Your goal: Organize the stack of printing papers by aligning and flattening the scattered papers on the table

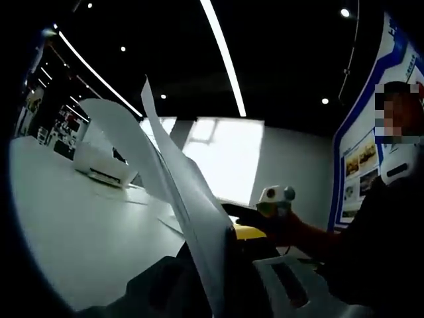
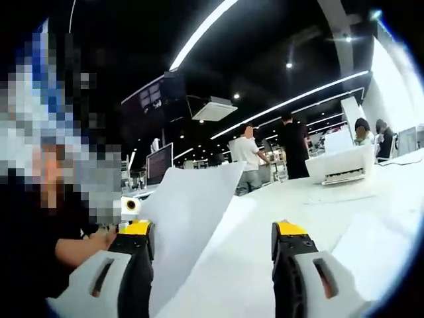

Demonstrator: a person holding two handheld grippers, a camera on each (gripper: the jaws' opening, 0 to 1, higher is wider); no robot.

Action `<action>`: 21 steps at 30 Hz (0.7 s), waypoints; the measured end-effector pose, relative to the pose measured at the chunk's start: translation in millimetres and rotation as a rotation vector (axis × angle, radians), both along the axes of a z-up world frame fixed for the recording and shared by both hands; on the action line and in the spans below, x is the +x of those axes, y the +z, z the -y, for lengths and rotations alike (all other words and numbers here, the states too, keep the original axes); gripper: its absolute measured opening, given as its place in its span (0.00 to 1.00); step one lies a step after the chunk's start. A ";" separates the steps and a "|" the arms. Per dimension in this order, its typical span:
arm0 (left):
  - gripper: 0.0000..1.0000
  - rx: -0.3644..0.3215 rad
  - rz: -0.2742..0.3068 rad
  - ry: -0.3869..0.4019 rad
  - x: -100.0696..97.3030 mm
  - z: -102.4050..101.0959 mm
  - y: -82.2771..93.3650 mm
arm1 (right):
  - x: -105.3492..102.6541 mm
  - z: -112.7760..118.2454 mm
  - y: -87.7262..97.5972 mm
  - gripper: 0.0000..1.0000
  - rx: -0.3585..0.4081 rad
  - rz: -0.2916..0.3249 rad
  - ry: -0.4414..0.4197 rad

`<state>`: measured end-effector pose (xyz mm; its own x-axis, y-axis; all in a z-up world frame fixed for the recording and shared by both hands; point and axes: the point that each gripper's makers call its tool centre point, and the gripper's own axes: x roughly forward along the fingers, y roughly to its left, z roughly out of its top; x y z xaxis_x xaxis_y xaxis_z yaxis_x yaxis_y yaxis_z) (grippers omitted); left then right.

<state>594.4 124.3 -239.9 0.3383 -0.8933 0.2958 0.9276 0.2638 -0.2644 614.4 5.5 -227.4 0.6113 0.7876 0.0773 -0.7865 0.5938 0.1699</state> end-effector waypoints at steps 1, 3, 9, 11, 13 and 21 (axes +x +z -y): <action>0.08 0.000 0.000 0.000 -0.1 0.0 0.1 | -0.2 1.0 -1.4 0.78 -0.012 0.004 -0.005; 0.08 0.000 0.000 0.001 -0.3 0.0 0.1 | -1.0 1.8 -3.2 0.82 -0.025 0.010 -0.008; 0.08 0.001 -0.003 0.003 0.7 -0.4 -0.4 | -5.1 5.2 -4.0 0.83 -0.028 0.011 -0.005; 0.08 0.001 -0.003 0.002 0.8 -0.4 -0.5 | -5.6 7.8 -3.2 0.82 -0.034 0.012 -0.007; 0.08 0.001 -0.003 0.002 0.9 -0.3 -0.5 | -6.1 11.5 -1.7 0.82 -0.033 0.013 -0.012; 0.08 0.001 -0.006 0.003 1.7 -0.7 -0.9 | -12.2 24.4 -13.6 0.75 -0.082 0.006 -0.021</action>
